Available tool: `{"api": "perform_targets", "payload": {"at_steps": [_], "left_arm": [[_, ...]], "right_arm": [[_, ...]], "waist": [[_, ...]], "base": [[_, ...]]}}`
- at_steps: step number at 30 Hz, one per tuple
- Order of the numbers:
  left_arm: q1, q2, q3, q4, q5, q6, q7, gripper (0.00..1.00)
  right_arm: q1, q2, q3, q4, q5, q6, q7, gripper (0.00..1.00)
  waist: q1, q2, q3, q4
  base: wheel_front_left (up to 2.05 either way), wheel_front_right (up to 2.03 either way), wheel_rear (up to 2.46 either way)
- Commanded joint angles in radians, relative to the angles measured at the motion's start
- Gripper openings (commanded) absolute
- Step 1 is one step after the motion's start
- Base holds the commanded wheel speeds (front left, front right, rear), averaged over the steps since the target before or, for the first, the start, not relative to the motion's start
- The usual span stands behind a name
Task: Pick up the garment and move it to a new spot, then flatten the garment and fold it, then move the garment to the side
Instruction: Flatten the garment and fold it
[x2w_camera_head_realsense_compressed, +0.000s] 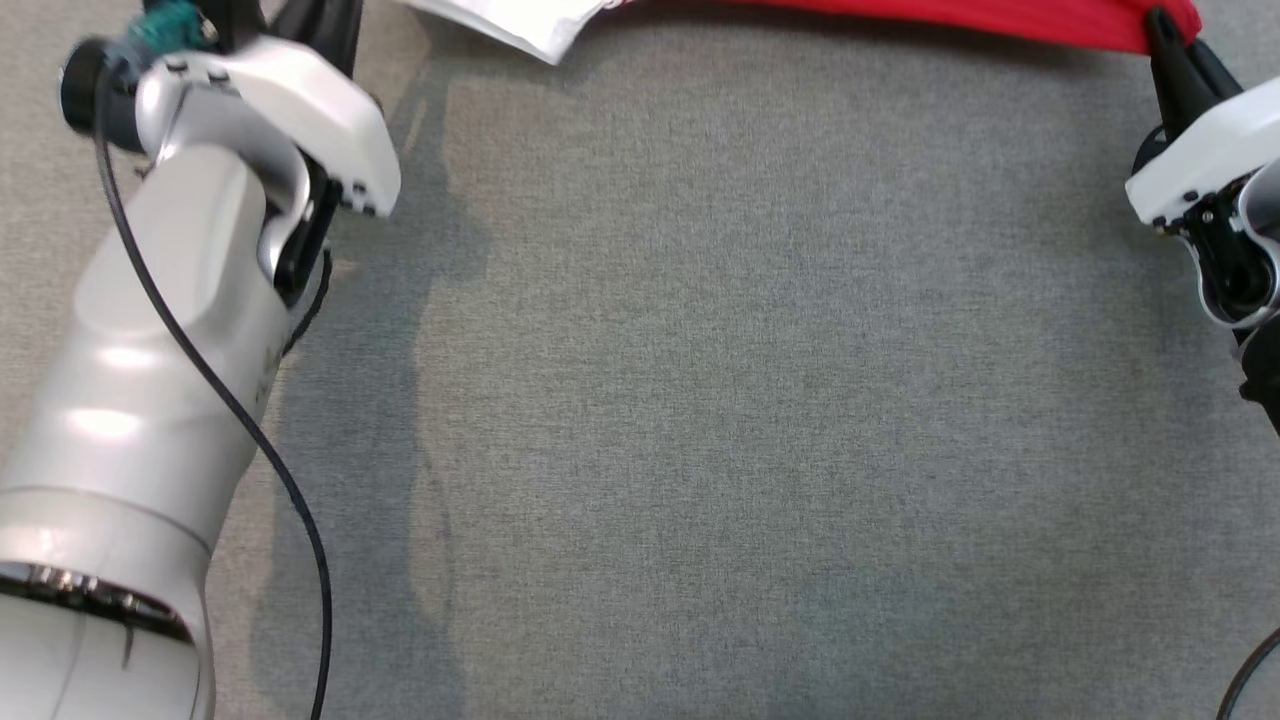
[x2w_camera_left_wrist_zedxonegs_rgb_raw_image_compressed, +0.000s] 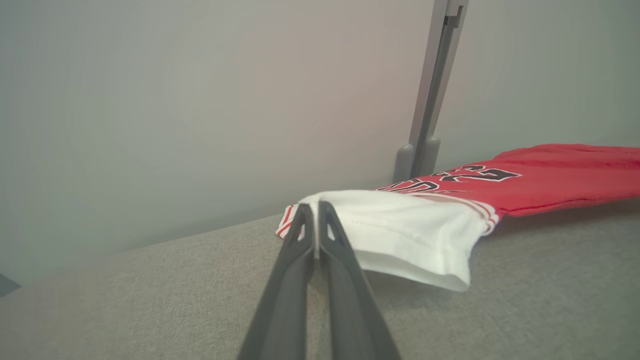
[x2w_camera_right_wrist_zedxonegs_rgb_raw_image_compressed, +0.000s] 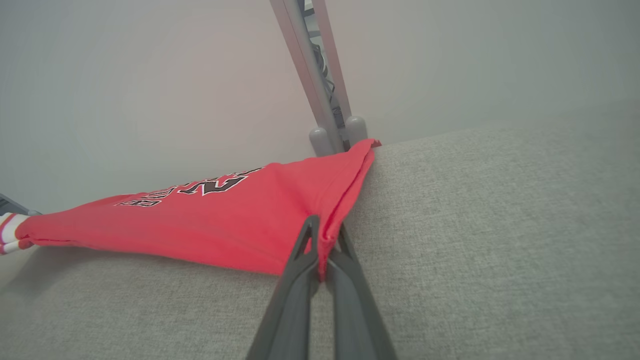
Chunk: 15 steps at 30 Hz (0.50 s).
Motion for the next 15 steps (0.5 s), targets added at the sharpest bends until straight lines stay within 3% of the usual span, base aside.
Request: {"api": "perform_targets", "payload": {"at_steps": [1, 15], "left_arm": [[0.036, 0.013, -0.025, 0.007, 0.018, -0.012, 0.013, 0.0], [0.238, 0.132, -0.25, -0.086, 0.091, -0.045, 0.156, 0.0]], "right_arm": [[0.024, -0.018, 0.016, 0.015, 0.0, 0.0, 0.001, 0.0], [0.081, -0.023, 0.145, 0.06, 0.008, -0.001, -0.015, 0.0]], "waist": [[0.0, 0.0, -0.032, 0.009], [0.0, 0.0, -0.122, 0.006]], "base": [[0.0, 0.0, 0.0], [0.0, 0.0, 0.0]]}}
